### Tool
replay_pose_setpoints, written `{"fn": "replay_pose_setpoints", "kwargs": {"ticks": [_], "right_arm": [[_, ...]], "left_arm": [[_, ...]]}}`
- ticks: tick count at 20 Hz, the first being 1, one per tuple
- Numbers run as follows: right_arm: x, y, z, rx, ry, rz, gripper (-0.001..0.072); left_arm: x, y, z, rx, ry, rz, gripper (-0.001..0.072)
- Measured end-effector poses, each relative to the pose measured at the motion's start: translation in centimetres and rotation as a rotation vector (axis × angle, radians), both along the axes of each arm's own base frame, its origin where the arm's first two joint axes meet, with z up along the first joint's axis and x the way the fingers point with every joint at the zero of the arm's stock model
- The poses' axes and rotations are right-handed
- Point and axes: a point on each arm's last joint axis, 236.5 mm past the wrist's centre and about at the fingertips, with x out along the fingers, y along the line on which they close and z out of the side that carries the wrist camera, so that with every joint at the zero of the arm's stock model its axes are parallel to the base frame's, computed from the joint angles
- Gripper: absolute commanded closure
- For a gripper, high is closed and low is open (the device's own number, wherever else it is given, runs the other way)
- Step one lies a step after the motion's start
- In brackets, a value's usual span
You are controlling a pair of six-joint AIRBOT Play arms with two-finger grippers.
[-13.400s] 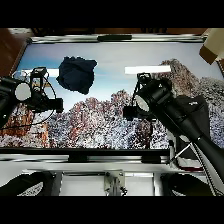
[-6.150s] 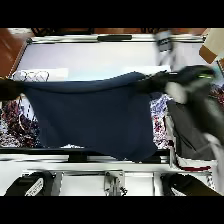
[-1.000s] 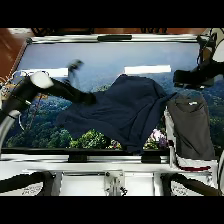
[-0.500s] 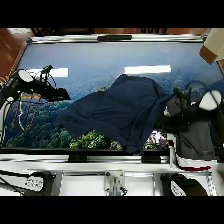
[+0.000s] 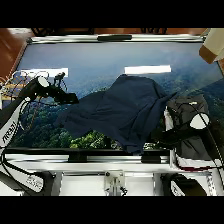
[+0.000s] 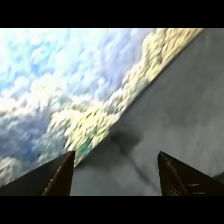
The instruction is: Fold the shirts.
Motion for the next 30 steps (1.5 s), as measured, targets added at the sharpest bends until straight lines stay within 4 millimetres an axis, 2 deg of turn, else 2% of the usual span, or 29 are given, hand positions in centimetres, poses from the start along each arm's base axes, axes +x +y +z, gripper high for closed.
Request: {"fn": "replay_pose_setpoints", "kwargs": {"ticks": [1,2,4,10,16,17,18,19,21,23,25,26,28,29,30], "right_arm": [[-0.3,0.0,-0.5,0.001,0.006,0.003,0.0082],[-0.8,0.0,-1.0,0.0,0.019,0.009,0.0082],[-1.2,-0.1,-2.2,-0.002,0.028,0.003,0.0082],[-2.0,1.3,-4.7,0.059,0.04,-0.052,0.0081],[-2.6,4.1,-6.1,0.124,0.033,-0.04,0.0083],[-2.7,4.7,-6.5,0.122,0.034,-0.031,0.0155],[-2.6,5.2,-7.0,0.117,0.036,-0.034,0.0469],[-2.5,5.8,-7.5,0.114,0.038,-0.043,0.063],[-1.7,6.5,-8.0,0.111,0.024,-0.07,0.0634],[-0.7,7.1,-7.5,0.117,-0.009,-0.062,0.0634],[1.0,7.3,-5.8,0.111,-0.084,-0.01,0.0634],[1.9,7.1,-4.4,0.092,-0.131,0.04,0.0634],[4.6,6.0,-0.4,0.021,-0.277,0.145,0.0634],[6.5,4.8,2.3,-0.046,-0.375,0.192,0.0634],[8.9,3.1,5.7,-0.14,-0.496,0.228,0.0634]], "left_arm": [[0.2,-0.2,-0.1,-0.003,-0.008,0.002,0.0341],[0.5,-0.5,-0.3,-0.011,-0.014,0.01,0.0475],[0.3,-0.8,-0.5,-0.014,-0.005,0.005,0.0679],[-0.5,-1.3,-0.3,-0.038,0.024,-0.004,0.0677],[-0.8,-1.5,0.7,-0.047,0.026,-0.011,0.0677],[-0.8,-1.5,0.8,-0.047,0.024,-0.013,0.0677],[-0.9,-1.5,1.0,-0.048,0.023,-0.014,0.0677],[-0.9,-1.6,1.2,-0.049,0.022,-0.016,0.0677],[-1.1,-1.5,1.7,-0.052,0.023,-0.02,0.0677],[-1.1,-1.2,2.6,-0.054,0.012,-0.017,0.0679],[-0.8,-0.5,4.6,-0.057,-0.025,-0.005,0.068],[-0.2,0.0,6.3,-0.062,-0.062,0.006,0.068],[1.7,1.4,12.1,-0.077,-0.197,0.032,0.0679],[2.8,2.4,16.2,-0.082,-0.292,0.053,0.068],[3.6,3.6,20.7,-0.086,-0.392,0.076,0.0679]]}}
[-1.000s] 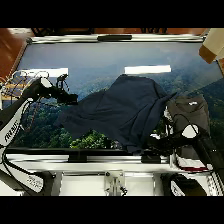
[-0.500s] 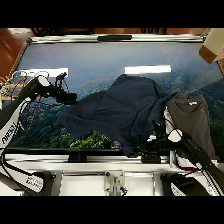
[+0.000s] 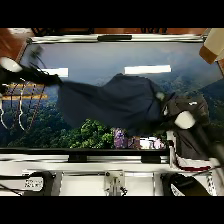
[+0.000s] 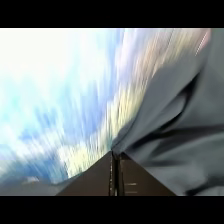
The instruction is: Fold the shirts.
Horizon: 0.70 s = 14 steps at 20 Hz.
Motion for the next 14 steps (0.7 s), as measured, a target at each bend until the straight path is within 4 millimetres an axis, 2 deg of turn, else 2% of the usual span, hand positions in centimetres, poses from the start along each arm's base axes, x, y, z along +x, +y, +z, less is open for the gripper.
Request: {"fn": "replay_pose_setpoints", "kwargs": {"ticks": [1,2,4,6,8,9,11,12,14], "right_arm": [[2.3,-1.8,3.9,-0.079,-0.131,-0.002,0.0634],[4.6,-3.9,8.9,-0.157,-0.283,-0.025,0.0635],[7.3,-6.6,19.7,-0.218,-0.574,-0.099,0.0635],[7.3,-7.9,29.5,-0.2,-0.823,-0.162,0.0635],[5.9,-8.7,37.1,-0.149,-1.016,-0.209,0.0635],[5.0,-9.0,39.9,-0.127,-1.086,-0.224,0.0635],[3.4,-9.3,43.5,-0.087,-1.173,-0.243,0.0635],[2.8,-9.3,44.6,-0.066,-1.199,-0.245,0.0635],[1.9,-9.1,46.0,-0.03,-1.23,-0.243,0.0635]], "left_arm": [[0.4,1.1,5.3,-0.011,-0.112,0.032,0.0679],[0.2,2.0,10.5,-0.021,-0.221,0.059,0.0679],[-2.2,3.3,22.3,-0.041,-0.485,0.114,0.0679],[-6.7,3.8,32.2,-0.046,-0.728,0.16,0.0679],[-13.2,4.1,41.5,-0.05,-0.996,0.221,0.0679],[-16.3,4.1,44.7,-0.047,-1.1,0.244,0.0679],[-22.4,3.8,49.5,-0.031,-1.275,0.282,0.0679],[-25.1,3.7,51.2,-0.013,-1.343,0.301,0.0679],[-29.1,3.6,53.1,0.028,-1.437,0.333,0.0679]]}}
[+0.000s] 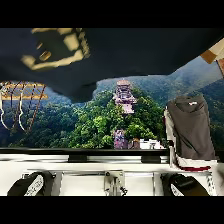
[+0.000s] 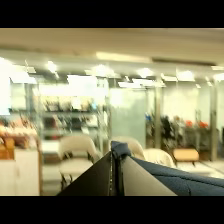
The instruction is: Fold the shirts.
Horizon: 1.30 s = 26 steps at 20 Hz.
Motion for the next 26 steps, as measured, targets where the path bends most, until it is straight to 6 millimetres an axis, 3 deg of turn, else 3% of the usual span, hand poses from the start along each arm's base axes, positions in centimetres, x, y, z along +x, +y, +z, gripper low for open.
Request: {"fn": "replay_pose_setpoints", "kwargs": {"ticks": [2,5,6,8,10,13,15,17,21,23,26], "right_arm": [[-0.4,0.5,0.7,0.02,-0.015,0.023,0.0634],[0.4,1.1,0.4,0.051,0.002,0.039,0.0635],[1.1,1.4,-0.3,0.07,0.034,0.041,0.0634],[3.8,2.2,-3.9,0.098,0.17,0.03,0.0634],[7.6,3.3,-10.4,0.085,0.385,0.005,0.0634],[13.4,4.8,-21.3,0.043,0.682,-0.053,0.0634],[17.5,5.3,-27.5,0.023,0.792,-0.094,0.0633],[22.2,5.6,-32.3,0.045,0.807,-0.123,0.0634],[29.5,5.2,-38.1,0.183,0.742,-0.168,0.0634],[31.6,5.2,-40.1,0.235,0.72,-0.174,0.0633],[32.4,6.0,-44.6,0.289,0.79,-0.179,0.0624]], "left_arm": [[-1.9,0.6,0.7,0.012,-0.036,0.063,0.0679],[-1.9,2.2,0.5,0.024,-0.035,0.147,0.0679],[-0.7,2.9,-0.3,0.026,-0.004,0.17,0.0679],[3.1,4.2,-3.4,0.023,0.119,0.186,0.0679],[8.2,5.7,-8.3,0.008,0.284,0.187,0.0679],[16.8,8.1,-18.4,-0.032,0.566,0.172,0.0678],[21.7,9.4,-25.3,-0.061,0.726,0.158,0.0679],[25.9,10.1,-31.3,-0.082,0.847,0.144,0.0678],[32.5,9.8,-41.2,-0.106,1.0,0.11,0.0677],[34.7,8.8,-45.5,-0.104,1.063,0.09,0.0677],[36.8,6.6,-51.7,-0.097,1.163,0.049,0.0675]]}}
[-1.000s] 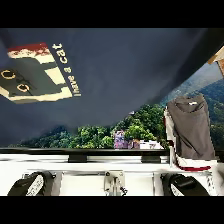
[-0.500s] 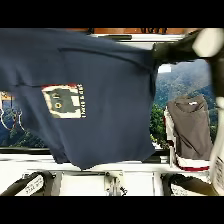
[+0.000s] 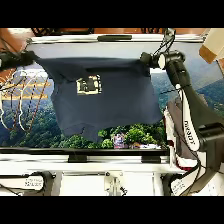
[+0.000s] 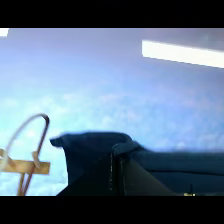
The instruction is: Fold the shirts.
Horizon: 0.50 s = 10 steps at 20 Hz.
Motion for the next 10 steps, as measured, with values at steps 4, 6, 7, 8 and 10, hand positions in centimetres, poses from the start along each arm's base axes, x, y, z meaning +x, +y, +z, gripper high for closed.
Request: {"fn": "replay_pose_setpoints", "kwargs": {"ticks": [4,6,7,8,10], "right_arm": [[-1.0,1.7,-4.0,0.031,0.111,0.019,0.0185],[-2.0,1.5,-3.4,-0.005,0.141,0.061,0.0186],[-2.8,1.0,-2.5,-0.043,0.157,0.091,0.0187],[-3.8,0.0,-1.6,-0.095,0.181,0.12,0.0187],[-6.5,-2.3,-0.5,-0.176,0.264,0.167,0.0187]], "left_arm": [[0.4,-3.3,-6.7,-0.079,0.153,-0.021,0.0027],[-0.4,-3.9,-7.7,-0.103,0.22,-0.031,0.0078],[-1.5,-3.9,-8.3,-0.116,0.283,-0.039,0.0288],[-2.8,-3.7,-8.7,-0.126,0.35,-0.051,0.039],[-7.1,-3.4,-10.1,-0.147,0.543,-0.094,0.0361]]}}
